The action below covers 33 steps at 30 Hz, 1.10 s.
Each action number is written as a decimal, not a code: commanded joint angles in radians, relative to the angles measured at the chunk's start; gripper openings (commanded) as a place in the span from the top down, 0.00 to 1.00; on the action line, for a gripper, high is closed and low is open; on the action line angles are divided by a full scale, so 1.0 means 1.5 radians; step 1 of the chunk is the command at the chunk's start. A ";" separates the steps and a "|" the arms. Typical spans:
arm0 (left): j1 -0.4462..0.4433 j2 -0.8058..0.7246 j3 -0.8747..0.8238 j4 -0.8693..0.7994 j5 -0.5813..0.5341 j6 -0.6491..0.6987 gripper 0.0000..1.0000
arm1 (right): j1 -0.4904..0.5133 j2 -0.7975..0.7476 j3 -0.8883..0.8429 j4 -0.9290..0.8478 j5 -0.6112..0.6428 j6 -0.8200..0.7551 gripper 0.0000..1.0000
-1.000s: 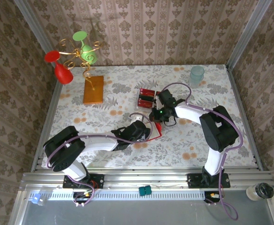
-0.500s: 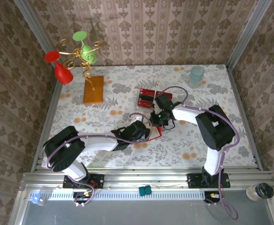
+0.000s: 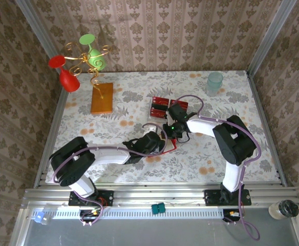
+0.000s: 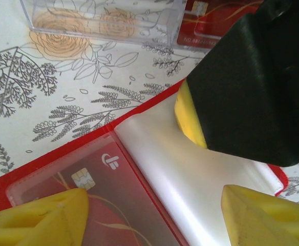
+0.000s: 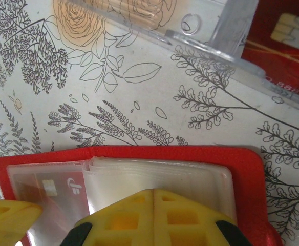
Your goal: Put the credit cards into the card holder
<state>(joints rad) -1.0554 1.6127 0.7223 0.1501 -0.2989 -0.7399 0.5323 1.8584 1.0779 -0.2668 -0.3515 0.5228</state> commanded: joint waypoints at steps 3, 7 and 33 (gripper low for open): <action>-0.004 0.028 0.011 -0.031 0.005 -0.001 0.32 | 0.007 0.001 -0.016 -0.016 -0.002 0.015 1.00; -0.003 0.032 0.007 -0.038 0.006 -0.003 0.38 | 0.007 -0.004 -0.016 -0.011 -0.007 0.022 1.00; -0.002 0.025 -0.006 -0.038 0.006 -0.008 0.47 | 0.005 -0.048 -0.043 0.002 -0.001 0.059 0.48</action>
<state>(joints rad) -1.0550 1.6501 0.7231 0.1200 -0.2989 -0.7403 0.5297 1.7546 1.0214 -0.2680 -0.3477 0.6060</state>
